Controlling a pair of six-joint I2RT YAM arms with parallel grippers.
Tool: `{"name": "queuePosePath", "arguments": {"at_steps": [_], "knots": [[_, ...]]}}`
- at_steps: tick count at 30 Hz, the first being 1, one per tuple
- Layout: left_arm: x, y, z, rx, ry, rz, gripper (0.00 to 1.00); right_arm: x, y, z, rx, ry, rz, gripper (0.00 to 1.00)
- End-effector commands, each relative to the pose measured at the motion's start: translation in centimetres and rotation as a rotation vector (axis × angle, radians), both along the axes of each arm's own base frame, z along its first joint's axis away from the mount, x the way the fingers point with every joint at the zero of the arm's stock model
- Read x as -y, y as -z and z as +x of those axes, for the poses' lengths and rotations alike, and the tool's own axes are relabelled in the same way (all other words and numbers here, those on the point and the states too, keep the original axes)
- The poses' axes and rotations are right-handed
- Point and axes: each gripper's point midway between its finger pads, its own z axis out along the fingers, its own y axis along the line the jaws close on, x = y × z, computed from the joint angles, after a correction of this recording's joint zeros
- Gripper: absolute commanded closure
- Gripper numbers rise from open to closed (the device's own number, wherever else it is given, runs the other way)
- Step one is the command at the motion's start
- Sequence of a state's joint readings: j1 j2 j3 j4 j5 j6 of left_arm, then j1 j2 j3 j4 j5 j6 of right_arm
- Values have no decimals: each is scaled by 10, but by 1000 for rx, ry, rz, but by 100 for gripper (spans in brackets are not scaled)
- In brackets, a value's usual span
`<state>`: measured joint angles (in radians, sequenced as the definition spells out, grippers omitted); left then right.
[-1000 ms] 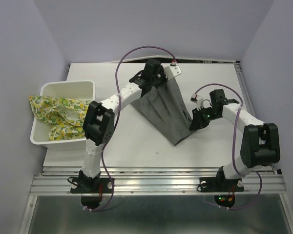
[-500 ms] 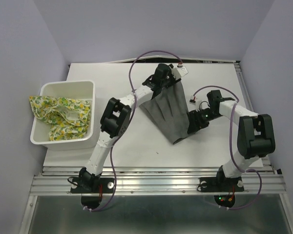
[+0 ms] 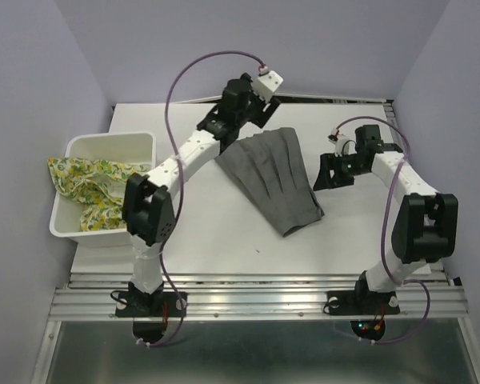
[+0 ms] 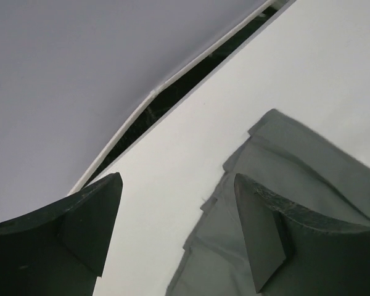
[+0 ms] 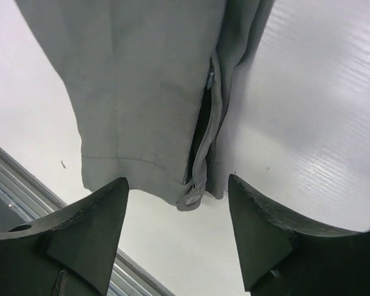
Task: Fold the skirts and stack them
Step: Fold the skirt
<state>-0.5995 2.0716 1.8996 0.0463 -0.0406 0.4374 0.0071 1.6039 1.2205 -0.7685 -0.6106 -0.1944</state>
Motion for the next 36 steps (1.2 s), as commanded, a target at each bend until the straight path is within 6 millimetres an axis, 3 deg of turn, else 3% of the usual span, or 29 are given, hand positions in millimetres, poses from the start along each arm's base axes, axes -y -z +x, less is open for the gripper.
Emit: {"name": "queuePosePath", "arguments": {"at_steps": [1,2,3,5,6,7,10,12,13,15,16,17,19,21,24,26,27,28,30,31,32,33,34,35,36], "knots": [[-42,-48,-54,-150,0,-256,17,2,23,17,-69,71,9,32],[-46,-46,-70,-198,37,-273,21,2,34,22,-90,75,13,32],[-51,-16,-81,-277,38,-266,23,1,39,24,-102,76,18,32],[-63,3,-91,-323,40,-246,27,-1,45,30,-122,75,28,31],[-64,4,-102,-329,74,-244,29,-3,56,30,-156,71,39,31],[-67,27,-111,-368,84,-215,30,-5,59,29,-170,68,50,31],[-71,53,-128,-422,106,-201,32,-12,71,22,-233,61,101,37],[-73,66,-132,-451,111,-193,34,-18,77,9,-282,58,140,48],[-74,75,-135,-472,111,-186,35,-20,78,5,-294,59,158,61],[-75,89,-134,-505,116,-184,37,-29,75,-2,-316,63,223,73],[-79,91,-131,-514,113,-193,37,-33,77,-12,-346,66,256,90],[-78,93,-129,-522,122,-198,38,-38,75,-14,-375,96,293,97],[-81,101,-122,-536,113,-194,39,-51,70,-28,-430,102,377,99],[-85,103,-113,-535,116,-175,39,-65,68,-50,-503,104,452,99],[-81,89,-111,-485,198,-122,37,-88,56,-78,-585,45,542,79],[-77,87,-121,-419,281,-36,33,-88,51,-81,-561,35,546,60],[-78,73,-127,-359,298,-4,32,-86,44,-77,-502,22,524,50],[-79,85,-139,-360,315,45,32,-83,41,-74,-464,17,492,43],[-73,77,-161,-268,384,155,31,-73,32,-66,-378,38,408,43],[-74,93,-176,-262,424,223,31,-69,29,-66,-360,49,378,41],[-74,83,-188,-213,437,252,30,-64,30,-63,-332,68,336,41],[-60,81,-205,-174,480,274,29,-62,28,-62,-313,77,317,39],[-56,84,-216,-158,498,286,29,-60,26,-61,-301,86,305,39],[-57,103,-234,-182,525,312,28,-59,25,-60,-287,93,292,36],[-55,97,-243,-153,534,312,27,-54,30,-57,-278,107,257,35]]}}
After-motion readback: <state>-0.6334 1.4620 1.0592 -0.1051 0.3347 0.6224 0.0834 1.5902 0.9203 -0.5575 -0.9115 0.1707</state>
